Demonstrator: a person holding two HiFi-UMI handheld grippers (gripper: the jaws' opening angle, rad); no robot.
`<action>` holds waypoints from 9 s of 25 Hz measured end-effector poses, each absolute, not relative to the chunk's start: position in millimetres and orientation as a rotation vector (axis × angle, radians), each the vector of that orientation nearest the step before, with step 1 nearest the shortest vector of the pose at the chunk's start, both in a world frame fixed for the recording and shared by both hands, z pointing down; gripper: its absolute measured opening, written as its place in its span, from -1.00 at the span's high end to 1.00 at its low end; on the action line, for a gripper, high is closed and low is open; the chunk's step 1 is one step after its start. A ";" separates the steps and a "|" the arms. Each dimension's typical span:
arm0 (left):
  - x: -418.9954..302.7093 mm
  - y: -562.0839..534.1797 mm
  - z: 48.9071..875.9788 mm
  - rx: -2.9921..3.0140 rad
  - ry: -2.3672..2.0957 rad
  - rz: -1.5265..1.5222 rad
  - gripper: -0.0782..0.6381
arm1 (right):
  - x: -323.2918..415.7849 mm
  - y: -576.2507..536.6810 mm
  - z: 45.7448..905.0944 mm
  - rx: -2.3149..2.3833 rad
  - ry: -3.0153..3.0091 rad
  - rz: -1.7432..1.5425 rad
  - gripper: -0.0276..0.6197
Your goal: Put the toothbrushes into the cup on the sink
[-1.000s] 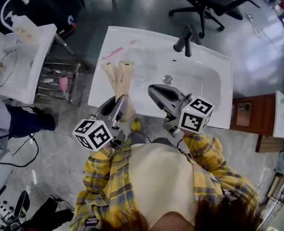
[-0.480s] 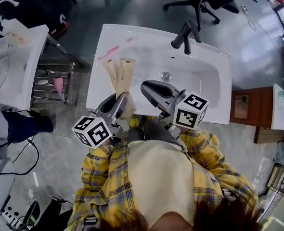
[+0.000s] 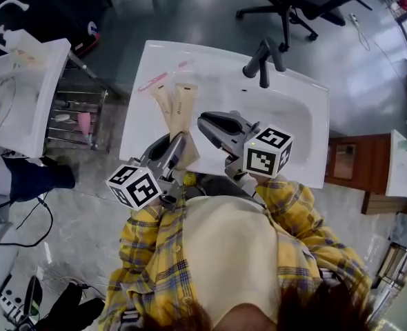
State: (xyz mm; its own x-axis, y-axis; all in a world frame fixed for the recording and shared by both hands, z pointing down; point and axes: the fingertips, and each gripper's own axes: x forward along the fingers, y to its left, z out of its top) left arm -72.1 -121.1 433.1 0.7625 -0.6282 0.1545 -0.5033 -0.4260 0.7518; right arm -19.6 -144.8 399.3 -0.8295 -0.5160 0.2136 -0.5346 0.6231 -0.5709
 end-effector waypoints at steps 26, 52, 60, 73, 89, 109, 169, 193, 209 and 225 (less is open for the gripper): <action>-51.3 -112.9 426.7 2.082 -0.754 -0.286 0.61 | -31.5 -155.0 395.4 0.647 -2.870 1.163 0.62; -46.3 -116.4 418.5 2.110 -0.698 -0.345 0.59 | -27.7 -158.1 385.8 0.627 -2.902 1.195 0.85; -46.8 -115.6 413.9 2.126 -0.683 -0.394 0.59 | -25.3 -157.7 385.1 0.621 -2.915 1.176 0.85; -51.7 -117.9 406.8 2.131 -0.673 -0.439 0.56 | -24.3 -156.6 382.2 0.615 -2.903 1.171 0.86; -67.3 -131.3 401.2 2.136 -0.752 -0.467 0.61 | -19.0 -151.6 382.8 0.611 -2.890 1.210 0.87; -117.1 -130.2 401.4 2.165 -1.093 -0.462 0.69 | -10.9 -166.5 377.4 0.634 -2.934 1.243 0.87; -95.1 -121.6 425.0 2.176 -1.126 -0.292 0.71 | 35.4 -203.1 508.3 1.107 -2.596 0.810 0.54; -37.0 -88.1 413.2 2.345 -0.590 -0.129 0.71 | 2.6 -144.5 365.0 0.496 -3.032 0.970 0.58; -18.0 -47.9 405.2 2.387 -0.203 -0.053 0.71 | -27.0 -103.6 360.9 -0.155 -2.945 1.167 0.64; -38.9 -82.5 409.7 2.510 -0.627 -0.064 0.51 | -25.3 -124.6 353.1 0.044 -3.008 1.066 0.72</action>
